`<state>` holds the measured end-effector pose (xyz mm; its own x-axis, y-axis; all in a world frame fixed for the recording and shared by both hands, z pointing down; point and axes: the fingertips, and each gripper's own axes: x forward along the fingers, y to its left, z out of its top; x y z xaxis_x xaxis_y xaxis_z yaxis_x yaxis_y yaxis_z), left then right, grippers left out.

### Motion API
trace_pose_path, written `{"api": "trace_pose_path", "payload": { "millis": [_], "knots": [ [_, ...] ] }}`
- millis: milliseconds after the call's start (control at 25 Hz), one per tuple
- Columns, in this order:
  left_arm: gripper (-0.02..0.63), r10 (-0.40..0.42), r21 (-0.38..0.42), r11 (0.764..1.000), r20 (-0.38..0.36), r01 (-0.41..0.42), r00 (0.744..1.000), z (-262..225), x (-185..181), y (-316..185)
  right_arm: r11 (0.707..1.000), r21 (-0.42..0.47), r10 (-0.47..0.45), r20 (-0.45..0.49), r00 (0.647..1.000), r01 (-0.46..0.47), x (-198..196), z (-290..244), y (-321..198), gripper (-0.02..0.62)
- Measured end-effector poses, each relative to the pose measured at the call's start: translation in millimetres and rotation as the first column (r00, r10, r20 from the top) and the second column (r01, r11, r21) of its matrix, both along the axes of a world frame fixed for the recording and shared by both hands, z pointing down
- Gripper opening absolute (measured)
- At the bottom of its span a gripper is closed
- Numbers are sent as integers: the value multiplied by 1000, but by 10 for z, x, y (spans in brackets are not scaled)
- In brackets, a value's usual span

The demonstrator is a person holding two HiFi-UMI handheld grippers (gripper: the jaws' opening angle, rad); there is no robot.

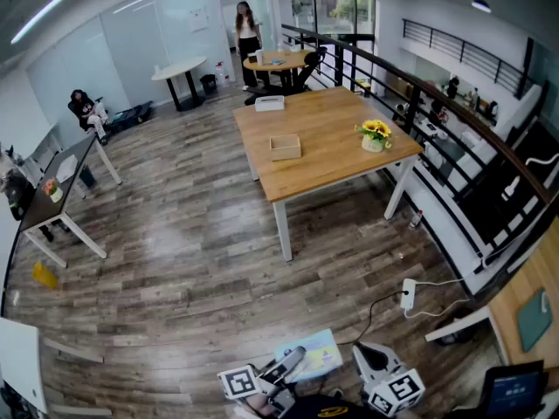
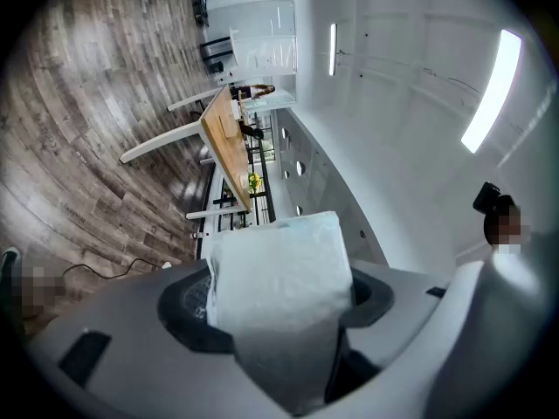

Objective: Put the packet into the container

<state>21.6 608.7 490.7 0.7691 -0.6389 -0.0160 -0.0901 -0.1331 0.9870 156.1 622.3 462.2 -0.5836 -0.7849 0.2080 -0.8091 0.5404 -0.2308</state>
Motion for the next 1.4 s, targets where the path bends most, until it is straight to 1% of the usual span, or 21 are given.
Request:
{"api": "trace_pose_path", "payload": {
  "millis": [160, 280, 400, 640, 760, 840, 880, 960, 1080, 1160, 1280, 1400],
  "knots": [
    [296, 3, 7, 1000, 13, -3, 1000, -10, -54, -18, 1000, 5, 7, -1, 1000, -7, -35, -8, -13, 9],
    [296, 13, 15, 1000, 7, -13, 1000, -34, -83, -25, 1000, -7, 8, -8, 1000, -8, -82, 7, -7, 9],
    [296, 23, 5, 1000, -4, -23, 1000, -53, -150, -57, 1000, -1, 23, -19, 1000, -23, -133, -1, -59, 9],
    [296, 25, 19, 1000, 9, -25, 1000, -27, -590, -215, 997, -14, 82, 38, 996, -82, -420, -24, -218, 12],
    [296, 42, 36, 998, 39, -44, 998, 41, -826, -265, 996, -21, 86, 63, 994, -85, -608, -80, -248, 12],
    [296, 49, 42, 998, 26, -50, 998, 48, -917, -306, 996, -36, 90, 69, 994, -87, -716, -108, -285, 14],
    [296, 49, 40, 998, 10, -49, 999, 38, -943, -331, 996, -45, 86, 70, 994, -83, -772, -123, -317, 19],
    [296, 47, 26, 999, -18, -46, 999, 26, -985, -370, 996, -70, 64, 78, 995, -58, -905, -155, -380, 61],
    [296, 40, 10, 999, -27, -40, 999, 36, -1044, -455, 995, -97, 20, 92, 996, -11, -1110, -192, -491, 105],
    [296, 37, 11, 999, -16, -37, 999, 54, -1069, -551, 994, -110, -4, 113, 994, 16, -1216, -193, -595, 132],
    [296, 22, 5, 1000, 16, -22, 1000, 111, -1115, -731, 990, -130, -37, 170, 985, 60, -1320, -159, -774, 169],
    [296, -4, 10, 1000, 46, 3, 999, 131, -1168, -986, 986, -132, -70, 213, 974, 99, -1374, -158, -1043, 184]
  ]
}}
